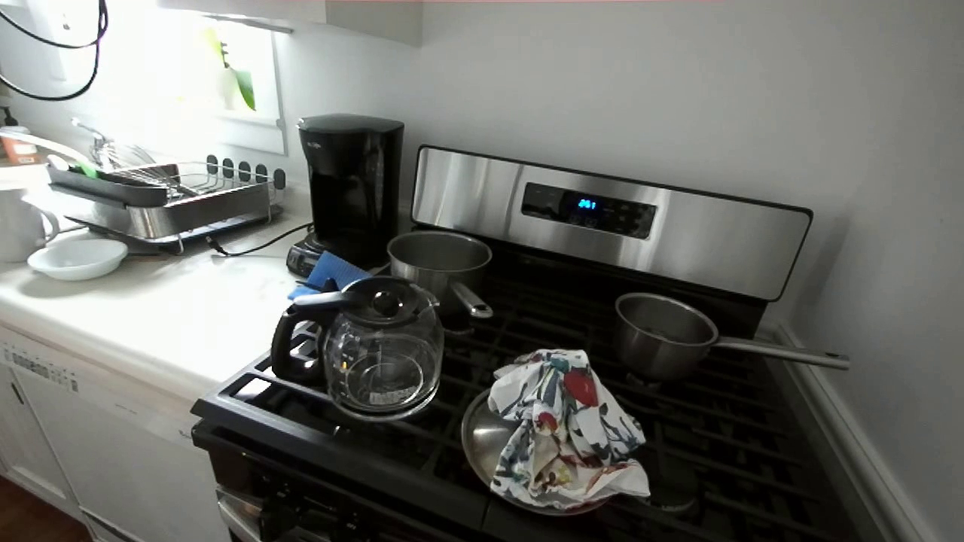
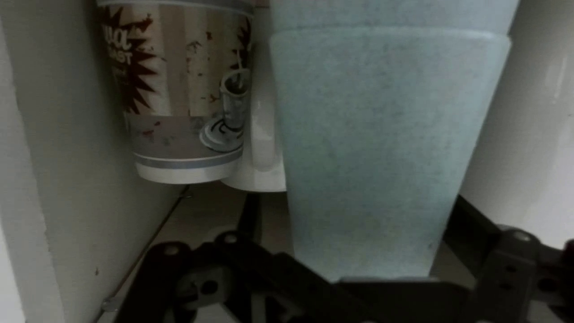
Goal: Stack all the blue cups on the kitchen counter together, pick up the blue stacked cups and place them upside down on the bottom shelf of the open cabinet
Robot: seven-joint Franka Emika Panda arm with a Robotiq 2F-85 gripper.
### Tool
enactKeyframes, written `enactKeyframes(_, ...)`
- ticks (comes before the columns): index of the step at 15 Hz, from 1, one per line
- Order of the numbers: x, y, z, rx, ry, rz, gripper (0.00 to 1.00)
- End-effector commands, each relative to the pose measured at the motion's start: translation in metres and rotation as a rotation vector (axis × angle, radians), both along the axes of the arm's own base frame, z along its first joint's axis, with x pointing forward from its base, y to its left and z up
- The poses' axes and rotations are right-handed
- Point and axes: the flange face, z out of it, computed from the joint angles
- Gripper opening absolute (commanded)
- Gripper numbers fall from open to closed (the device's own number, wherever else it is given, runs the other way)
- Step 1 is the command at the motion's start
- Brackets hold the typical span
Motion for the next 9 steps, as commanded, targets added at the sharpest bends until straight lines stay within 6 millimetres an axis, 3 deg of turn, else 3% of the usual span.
enactKeyframes(1,-0.0141,-0.0078,0.0010,0.014,0.020,-0.044,1.00)
enactKeyframes(9,-0.0215,-0.0010,0.0007,0.013,0.038,-0.040,1.00)
